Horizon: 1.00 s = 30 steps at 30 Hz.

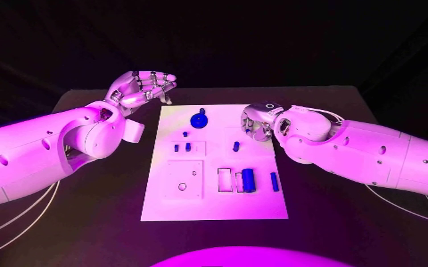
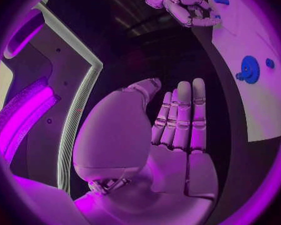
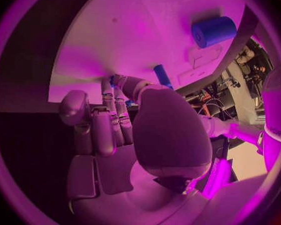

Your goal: Assemble the parts on the task board

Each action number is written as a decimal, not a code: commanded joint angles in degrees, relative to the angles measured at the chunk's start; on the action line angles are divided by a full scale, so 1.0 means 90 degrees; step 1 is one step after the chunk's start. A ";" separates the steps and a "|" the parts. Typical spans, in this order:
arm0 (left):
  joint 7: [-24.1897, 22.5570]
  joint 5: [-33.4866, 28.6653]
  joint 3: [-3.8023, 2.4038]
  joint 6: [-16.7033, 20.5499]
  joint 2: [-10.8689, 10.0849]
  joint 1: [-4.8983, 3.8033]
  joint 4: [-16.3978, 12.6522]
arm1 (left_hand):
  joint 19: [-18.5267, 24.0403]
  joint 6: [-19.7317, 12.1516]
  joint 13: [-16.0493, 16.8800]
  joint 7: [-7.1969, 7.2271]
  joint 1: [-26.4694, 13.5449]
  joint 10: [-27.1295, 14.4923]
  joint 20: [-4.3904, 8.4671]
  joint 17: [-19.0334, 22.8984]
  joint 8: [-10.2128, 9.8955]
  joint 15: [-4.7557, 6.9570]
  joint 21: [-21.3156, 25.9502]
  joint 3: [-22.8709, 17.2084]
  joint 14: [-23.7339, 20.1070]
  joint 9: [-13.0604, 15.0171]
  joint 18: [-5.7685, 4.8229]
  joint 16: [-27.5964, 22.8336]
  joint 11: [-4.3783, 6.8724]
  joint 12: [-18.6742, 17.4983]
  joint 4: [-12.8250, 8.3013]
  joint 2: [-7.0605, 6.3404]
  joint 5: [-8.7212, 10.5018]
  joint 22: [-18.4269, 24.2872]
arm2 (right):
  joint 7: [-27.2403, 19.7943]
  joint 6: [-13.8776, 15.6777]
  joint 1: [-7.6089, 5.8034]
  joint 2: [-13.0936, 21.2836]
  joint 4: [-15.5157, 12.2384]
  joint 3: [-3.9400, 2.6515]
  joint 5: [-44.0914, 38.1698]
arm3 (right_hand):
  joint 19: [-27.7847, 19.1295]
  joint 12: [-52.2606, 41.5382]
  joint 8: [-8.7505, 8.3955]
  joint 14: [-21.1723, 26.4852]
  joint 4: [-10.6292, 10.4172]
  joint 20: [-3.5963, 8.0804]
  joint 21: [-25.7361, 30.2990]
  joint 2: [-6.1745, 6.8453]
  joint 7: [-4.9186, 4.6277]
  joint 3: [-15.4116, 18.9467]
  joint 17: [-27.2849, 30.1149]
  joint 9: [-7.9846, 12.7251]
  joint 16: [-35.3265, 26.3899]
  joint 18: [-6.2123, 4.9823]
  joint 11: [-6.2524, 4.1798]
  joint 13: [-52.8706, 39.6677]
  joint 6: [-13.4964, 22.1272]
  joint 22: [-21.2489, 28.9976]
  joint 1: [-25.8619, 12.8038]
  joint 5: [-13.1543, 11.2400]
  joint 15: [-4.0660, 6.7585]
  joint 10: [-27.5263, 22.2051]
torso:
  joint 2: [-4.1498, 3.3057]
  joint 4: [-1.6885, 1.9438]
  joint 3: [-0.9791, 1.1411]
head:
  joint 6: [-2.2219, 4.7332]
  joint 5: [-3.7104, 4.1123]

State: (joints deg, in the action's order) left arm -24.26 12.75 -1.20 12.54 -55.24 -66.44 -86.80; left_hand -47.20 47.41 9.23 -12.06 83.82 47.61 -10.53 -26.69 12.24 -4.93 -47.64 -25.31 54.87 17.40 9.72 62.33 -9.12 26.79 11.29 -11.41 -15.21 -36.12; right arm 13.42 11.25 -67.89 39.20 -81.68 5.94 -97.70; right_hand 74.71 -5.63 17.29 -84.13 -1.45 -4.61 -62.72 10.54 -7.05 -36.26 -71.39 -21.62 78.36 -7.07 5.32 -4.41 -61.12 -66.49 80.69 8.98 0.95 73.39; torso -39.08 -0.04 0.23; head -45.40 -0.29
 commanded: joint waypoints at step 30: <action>0.0029 0.0089 -0.0006 0.0098 0.0048 -0.0003 0.0032 | -0.0061 -0.0044 -0.0017 -0.0080 0.0074 -0.0051 0.0001 0.0016 -0.0021 -0.0008 -0.0022 -0.0011 -0.0020 -0.0002 0.0083 -0.0039 -0.0015 -0.0045 -0.0035 -0.0020 -0.0034 -0.0018 | 0.0385 0.1065 0.0117 0.0353 -0.0546 0.0020 -0.0280 | 0.0104 -0.0013 0.0070 -0.0312 0.0114 0.0042 -0.0224 -0.0036 0.0014 -0.0030 -0.0022 -0.0069 0.0070 0.0120 -0.0301 -0.0178 -0.0089 -0.0201 -0.0050 0.0023 0.0083 0.0416 | 0.0005 -0.0009 0.0001 | 0.0078 0.0026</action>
State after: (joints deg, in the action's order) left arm -23.84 13.47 -1.20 13.24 -54.95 -66.44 -86.47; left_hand -47.20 47.41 9.13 -12.06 83.98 47.61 -10.53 -26.63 12.24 -4.92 -47.64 -25.31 54.87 17.39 9.72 62.33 -9.11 26.59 11.29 -11.58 -15.20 -36.23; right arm 16.74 18.83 -66.72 42.16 -86.13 6.18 -100.13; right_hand 75.11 -5.66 17.74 -84.15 -0.77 -4.20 -64.57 10.40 -7.06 -36.61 -71.50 -22.15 78.80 -7.08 5.68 -5.27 -61.51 -68.25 80.51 8.78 1.34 73.75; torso -39.05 -0.08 0.23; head -44.71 -0.01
